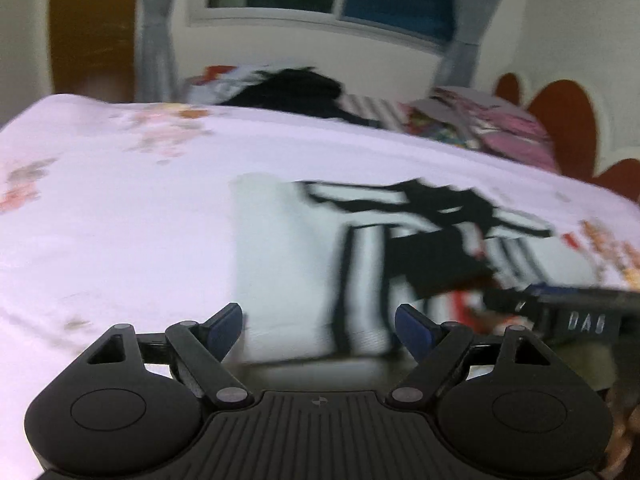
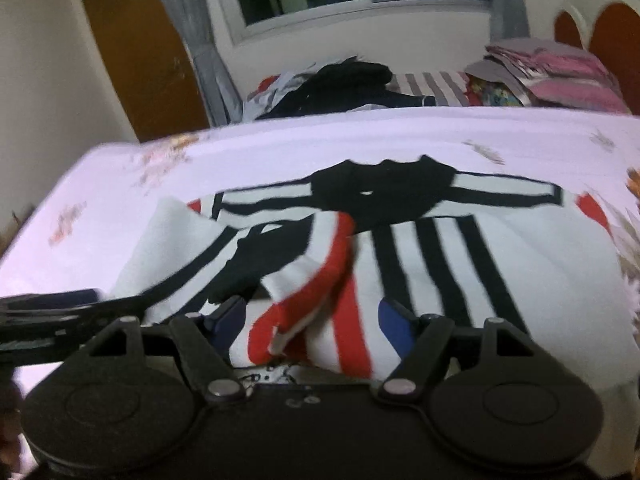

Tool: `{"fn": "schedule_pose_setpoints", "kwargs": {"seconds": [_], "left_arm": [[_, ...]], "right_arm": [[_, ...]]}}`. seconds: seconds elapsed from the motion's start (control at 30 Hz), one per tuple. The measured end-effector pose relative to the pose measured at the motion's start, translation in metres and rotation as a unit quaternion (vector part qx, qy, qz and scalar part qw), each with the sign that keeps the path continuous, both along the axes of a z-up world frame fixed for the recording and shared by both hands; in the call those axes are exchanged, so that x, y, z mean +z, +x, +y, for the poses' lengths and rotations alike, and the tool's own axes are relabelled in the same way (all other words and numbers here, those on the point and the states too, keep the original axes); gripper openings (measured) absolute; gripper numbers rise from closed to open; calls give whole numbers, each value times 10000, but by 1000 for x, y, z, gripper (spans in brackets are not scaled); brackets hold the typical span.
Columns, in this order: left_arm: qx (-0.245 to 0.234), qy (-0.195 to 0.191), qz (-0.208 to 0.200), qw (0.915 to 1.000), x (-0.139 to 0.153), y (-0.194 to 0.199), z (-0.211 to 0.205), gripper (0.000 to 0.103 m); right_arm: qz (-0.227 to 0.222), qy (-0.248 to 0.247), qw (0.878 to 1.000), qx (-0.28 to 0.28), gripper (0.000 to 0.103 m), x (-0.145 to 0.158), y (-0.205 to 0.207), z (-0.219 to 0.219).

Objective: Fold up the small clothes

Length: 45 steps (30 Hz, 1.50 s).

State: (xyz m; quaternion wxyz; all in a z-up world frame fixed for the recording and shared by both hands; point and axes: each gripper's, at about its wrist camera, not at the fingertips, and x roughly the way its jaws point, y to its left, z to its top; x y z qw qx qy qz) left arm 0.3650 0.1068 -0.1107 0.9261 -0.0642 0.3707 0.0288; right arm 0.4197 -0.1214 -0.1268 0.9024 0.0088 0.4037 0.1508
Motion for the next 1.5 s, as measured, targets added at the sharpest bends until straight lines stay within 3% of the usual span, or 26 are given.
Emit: {"fn": "schedule_pose_setpoints", "kwargs": {"seconds": [0.13,0.17,0.2,0.3,0.33,0.4,0.43,0.57,0.7,0.73,0.77,0.8,0.9,1.07,1.13,1.2,1.3,1.43,1.5], "left_arm": [[150,284,169,9993,-22,-4,15,82],[118,386,163,9991,-27,-3,16,81],[81,457,146,9988,-31,-2,14,72],[39,450,120,9989,-42,6,15,49],[58,442,77,9990,-43,8,16,46],[37,524,5,9986,-45,12,14,36],[6,545,-5,9985,-45,14,11,34],[-102,554,-100,9984,-43,12,6,27],[115,183,25,9998,-48,14,18,27],[141,116,50,9998,-47,14,20,27],[136,116,55,9998,-47,14,20,27],[112,142,54,9998,-47,13,19,27],[102,118,76,9998,-48,12,21,27],[118,112,102,9998,-48,14,19,27],[141,104,117,9998,-47,15,18,27],[134,162,120,9997,-48,16,15,27],[114,189,124,9997,-48,17,15,27],[-40,82,242,9997,-39,12,19,27],[-167,71,238,9996,-31,4,21,27]], "right_arm": [[-16,-409,9992,-23,65,-12,14,20],[-28,-452,9990,-38,56,-13,16,22],[-23,-486,9988,-60,43,-15,19,23],[22,-404,9991,-144,29,-13,26,22],[-3,-294,9994,-193,27,-9,27,18],[-117,-62,9991,-409,9,1,28,7],[-177,109,9981,-578,8,7,26,-4],[-209,576,9893,-1322,7,17,18,-56],[381,647,9855,-1520,7,-7,12,-82],[437,757,9831,-1606,9,-11,9,-89],[445,859,9805,-1711,19,-12,7,-95],[449,898,9793,-1757,22,-13,6,-98],[433,962,9785,-1773,24,-12,5,-104],[365,736,9799,-1821,11,-10,6,-110],[-14,651,9833,-1699,8,3,-2,-110],[-426,150,9885,-1443,8,12,-7,-97],[17,-9,9891,-1471,9,-6,6,-103],[243,215,9839,-1760,25,-10,4,-119],[204,375,9829,-1790,56,-5,3,-125]]}}
